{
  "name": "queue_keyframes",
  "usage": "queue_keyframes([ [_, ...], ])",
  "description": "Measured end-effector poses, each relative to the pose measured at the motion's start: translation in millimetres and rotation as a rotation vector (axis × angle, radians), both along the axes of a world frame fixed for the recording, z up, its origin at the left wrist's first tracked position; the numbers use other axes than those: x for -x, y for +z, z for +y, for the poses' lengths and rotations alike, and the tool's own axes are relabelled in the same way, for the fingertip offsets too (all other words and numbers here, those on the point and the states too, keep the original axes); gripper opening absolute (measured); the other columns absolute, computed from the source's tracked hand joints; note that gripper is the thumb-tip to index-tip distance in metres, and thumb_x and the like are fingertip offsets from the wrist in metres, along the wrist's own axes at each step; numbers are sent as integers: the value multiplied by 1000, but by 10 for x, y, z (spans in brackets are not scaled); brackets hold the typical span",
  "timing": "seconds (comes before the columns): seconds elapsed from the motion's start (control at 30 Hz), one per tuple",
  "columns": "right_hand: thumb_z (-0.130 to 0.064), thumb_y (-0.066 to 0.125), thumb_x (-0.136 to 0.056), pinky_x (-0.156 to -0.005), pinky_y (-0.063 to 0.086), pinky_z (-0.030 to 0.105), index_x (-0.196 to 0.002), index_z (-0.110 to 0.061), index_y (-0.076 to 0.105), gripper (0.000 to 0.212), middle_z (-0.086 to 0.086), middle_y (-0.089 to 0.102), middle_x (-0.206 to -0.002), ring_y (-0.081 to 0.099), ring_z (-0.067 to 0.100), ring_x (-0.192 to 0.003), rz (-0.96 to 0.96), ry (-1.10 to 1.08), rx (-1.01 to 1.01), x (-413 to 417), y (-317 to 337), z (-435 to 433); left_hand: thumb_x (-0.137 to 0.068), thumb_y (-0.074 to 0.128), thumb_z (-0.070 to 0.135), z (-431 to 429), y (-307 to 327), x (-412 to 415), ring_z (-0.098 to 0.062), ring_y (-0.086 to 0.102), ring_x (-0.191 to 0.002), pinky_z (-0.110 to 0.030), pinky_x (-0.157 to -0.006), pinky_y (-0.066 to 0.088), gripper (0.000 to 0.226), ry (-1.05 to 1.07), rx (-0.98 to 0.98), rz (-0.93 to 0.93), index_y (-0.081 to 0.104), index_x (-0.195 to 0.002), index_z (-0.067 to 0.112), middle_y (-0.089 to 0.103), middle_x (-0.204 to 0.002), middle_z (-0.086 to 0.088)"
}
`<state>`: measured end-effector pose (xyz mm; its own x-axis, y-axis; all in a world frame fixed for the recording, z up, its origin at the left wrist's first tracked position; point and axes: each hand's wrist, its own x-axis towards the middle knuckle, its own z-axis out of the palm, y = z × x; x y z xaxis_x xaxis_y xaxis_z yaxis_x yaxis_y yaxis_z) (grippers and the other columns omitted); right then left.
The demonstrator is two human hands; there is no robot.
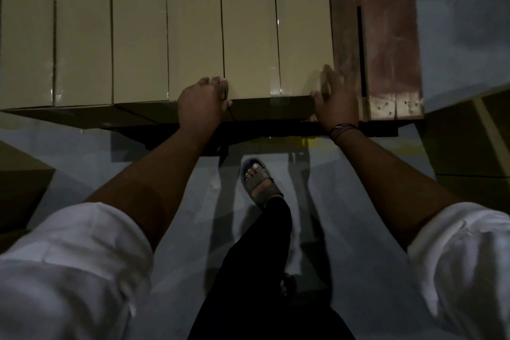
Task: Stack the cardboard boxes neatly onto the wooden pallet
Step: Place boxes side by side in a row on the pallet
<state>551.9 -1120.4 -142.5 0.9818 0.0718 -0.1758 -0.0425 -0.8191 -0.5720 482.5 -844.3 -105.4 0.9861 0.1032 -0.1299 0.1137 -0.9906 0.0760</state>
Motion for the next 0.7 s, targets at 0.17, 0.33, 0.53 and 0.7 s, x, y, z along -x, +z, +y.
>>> queue_keyframes([
  [0.17,-18,59,-98,-110,41,31,-151,-16,42,56,14,52,-146,52,27,-130,141,-125,-151,-72,-23,-56,-96,65,34,7,-12,0,-28,64,-105,-43,-79,58,43,2,12,10,59,-135,17,62,-133,-9],
  [0.33,-11,57,-98,-103,32,16,-150,-18,45,54,10,51,-147,49,23,-132,133,-118,-176,-72,-40,-114,-97,65,33,4,10,-17,-30,64,-109,-42,-81,56,44,20,9,40,58,-137,17,59,-140,-10],
  [0.53,-6,50,-99,-101,33,13,-147,-18,49,49,0,55,-140,52,15,-121,115,-130,-202,-54,-15,-138,-97,63,31,-33,63,1,-32,63,-105,-41,-76,54,39,23,26,55,59,-133,17,61,-132,-11],
  [0.7,-4,50,-99,-97,37,14,-146,-21,51,50,6,61,-133,55,15,-113,137,-141,-215,-47,-16,-149,-98,62,34,-34,92,33,-31,65,-101,-38,-71,51,38,29,15,57,59,-132,18,62,-129,-11],
])
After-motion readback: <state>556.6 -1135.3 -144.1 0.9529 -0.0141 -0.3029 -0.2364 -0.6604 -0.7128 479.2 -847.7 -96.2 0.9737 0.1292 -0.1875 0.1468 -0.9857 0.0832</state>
